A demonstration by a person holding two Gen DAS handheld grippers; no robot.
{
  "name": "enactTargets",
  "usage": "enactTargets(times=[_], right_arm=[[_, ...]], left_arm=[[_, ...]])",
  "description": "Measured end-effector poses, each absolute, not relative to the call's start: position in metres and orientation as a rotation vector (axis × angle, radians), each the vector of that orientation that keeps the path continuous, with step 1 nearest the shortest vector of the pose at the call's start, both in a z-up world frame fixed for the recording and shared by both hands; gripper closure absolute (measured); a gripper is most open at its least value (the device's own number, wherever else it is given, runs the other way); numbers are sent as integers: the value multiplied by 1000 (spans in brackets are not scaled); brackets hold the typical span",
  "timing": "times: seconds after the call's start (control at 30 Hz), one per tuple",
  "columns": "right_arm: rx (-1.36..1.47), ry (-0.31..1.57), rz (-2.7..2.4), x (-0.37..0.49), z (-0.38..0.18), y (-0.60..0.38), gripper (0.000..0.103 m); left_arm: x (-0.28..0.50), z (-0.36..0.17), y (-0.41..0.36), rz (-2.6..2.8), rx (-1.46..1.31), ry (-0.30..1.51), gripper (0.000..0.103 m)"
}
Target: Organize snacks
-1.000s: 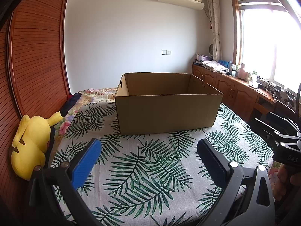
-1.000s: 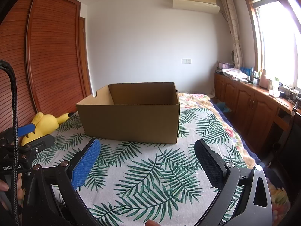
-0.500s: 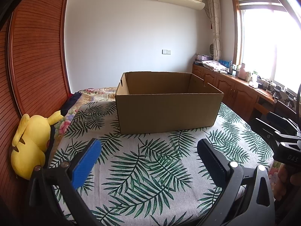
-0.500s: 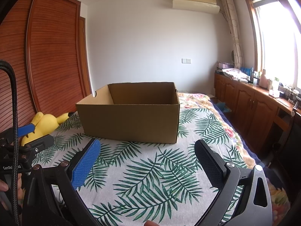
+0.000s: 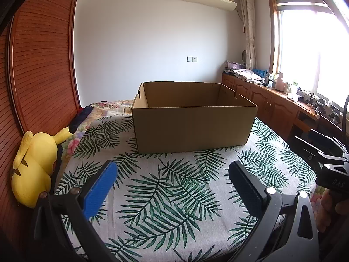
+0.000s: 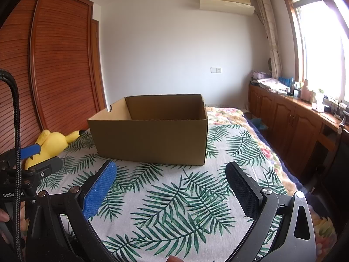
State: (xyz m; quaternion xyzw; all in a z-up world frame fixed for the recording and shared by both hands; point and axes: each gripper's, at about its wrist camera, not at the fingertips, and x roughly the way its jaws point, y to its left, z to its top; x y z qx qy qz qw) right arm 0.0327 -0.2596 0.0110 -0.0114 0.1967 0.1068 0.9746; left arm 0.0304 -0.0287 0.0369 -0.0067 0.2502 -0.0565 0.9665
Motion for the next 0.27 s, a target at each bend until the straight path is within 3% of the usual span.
enactTargets(times=[0.27], right_arm=[[-20, 401, 218, 33, 9, -261, 2]], left_arm=[[30, 37, -29, -113, -12, 509, 0]])
